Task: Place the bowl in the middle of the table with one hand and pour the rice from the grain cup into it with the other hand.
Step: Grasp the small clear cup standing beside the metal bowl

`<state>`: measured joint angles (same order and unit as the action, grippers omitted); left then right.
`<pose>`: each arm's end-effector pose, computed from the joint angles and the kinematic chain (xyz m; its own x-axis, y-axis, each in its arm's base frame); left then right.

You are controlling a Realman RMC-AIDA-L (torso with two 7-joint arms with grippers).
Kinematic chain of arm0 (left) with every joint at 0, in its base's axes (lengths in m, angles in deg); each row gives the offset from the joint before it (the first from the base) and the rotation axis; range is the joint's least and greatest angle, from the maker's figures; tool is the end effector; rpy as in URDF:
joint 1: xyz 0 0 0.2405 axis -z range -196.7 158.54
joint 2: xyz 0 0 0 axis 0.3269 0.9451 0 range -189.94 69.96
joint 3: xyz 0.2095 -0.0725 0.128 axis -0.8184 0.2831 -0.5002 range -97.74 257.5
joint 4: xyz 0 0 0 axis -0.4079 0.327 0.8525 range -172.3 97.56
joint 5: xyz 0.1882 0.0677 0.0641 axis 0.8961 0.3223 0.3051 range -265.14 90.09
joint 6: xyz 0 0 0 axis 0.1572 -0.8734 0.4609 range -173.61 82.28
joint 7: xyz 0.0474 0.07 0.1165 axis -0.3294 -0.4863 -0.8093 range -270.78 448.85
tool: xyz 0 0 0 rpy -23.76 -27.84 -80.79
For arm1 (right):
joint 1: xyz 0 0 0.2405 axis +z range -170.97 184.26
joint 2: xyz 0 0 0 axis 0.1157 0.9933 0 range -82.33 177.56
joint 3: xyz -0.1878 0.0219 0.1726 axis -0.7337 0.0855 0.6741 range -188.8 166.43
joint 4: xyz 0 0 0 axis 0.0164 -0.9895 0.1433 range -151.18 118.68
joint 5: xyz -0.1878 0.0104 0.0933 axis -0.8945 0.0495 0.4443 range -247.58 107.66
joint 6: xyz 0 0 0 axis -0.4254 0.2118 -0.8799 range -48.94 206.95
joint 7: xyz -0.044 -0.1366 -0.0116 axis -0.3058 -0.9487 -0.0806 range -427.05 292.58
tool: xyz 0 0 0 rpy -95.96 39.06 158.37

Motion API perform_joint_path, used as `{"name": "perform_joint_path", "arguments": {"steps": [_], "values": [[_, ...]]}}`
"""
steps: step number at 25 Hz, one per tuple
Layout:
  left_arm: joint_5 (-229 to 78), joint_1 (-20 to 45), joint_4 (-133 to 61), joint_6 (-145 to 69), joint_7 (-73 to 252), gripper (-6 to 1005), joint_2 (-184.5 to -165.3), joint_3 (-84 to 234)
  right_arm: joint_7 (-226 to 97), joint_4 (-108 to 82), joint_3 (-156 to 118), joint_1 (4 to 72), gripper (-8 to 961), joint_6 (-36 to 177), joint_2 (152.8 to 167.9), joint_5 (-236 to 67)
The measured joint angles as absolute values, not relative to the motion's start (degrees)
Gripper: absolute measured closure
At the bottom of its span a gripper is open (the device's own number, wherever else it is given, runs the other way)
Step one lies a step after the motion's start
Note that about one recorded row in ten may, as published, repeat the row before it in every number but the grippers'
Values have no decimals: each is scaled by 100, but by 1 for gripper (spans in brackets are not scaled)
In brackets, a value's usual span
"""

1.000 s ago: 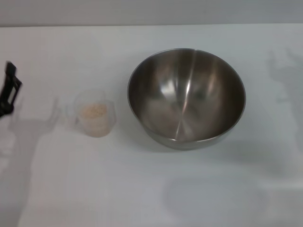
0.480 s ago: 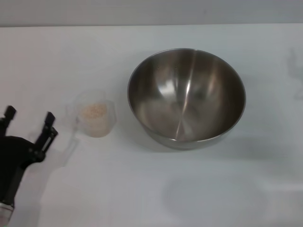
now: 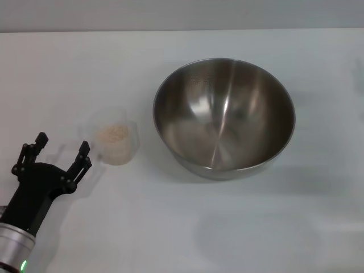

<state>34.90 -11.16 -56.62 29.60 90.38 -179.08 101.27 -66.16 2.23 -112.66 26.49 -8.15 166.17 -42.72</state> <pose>-0.3317 0.2125 -0.0712 0.7085 0.0384 0.7047 0.6804 -0.3021 -0.6676 0.2924 0.3175 0.0625 0.6577 0.5238 -0.5414 -0.6472 0.0253 -0.7619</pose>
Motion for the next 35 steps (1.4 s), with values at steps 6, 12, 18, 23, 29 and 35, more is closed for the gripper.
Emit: {"name": "perform_joint_path", "arguments": {"steps": [6,12,18,23,29,35], "values": [[3483,-952,-5651,2666,9036,205,-17908,10162,-6620,186,-11243,2587,475,-876,16633,-4275],[3472,-859,-5624,2526,9035,207,-17908,10250,-6623,178,-11239,2560,475,-889,16642,-4268],[3472,-807,-5615,2411,9035,209,-17908,10437,-6626,175,-11234,2546,475,-901,16649,-4263],[3473,-771,-5615,2306,9035,211,-17908,10564,-6626,166,-11234,2541,476,-933,16654,-4280],[3473,-726,-5652,2201,9035,214,-17908,10731,-6606,166,-11234,2552,476,-933,16653,-4289],[3465,-614,-5662,2048,9062,216,-17908,10886,-6593,174,-11237,2565,475,-933,16653,-4292]]}}
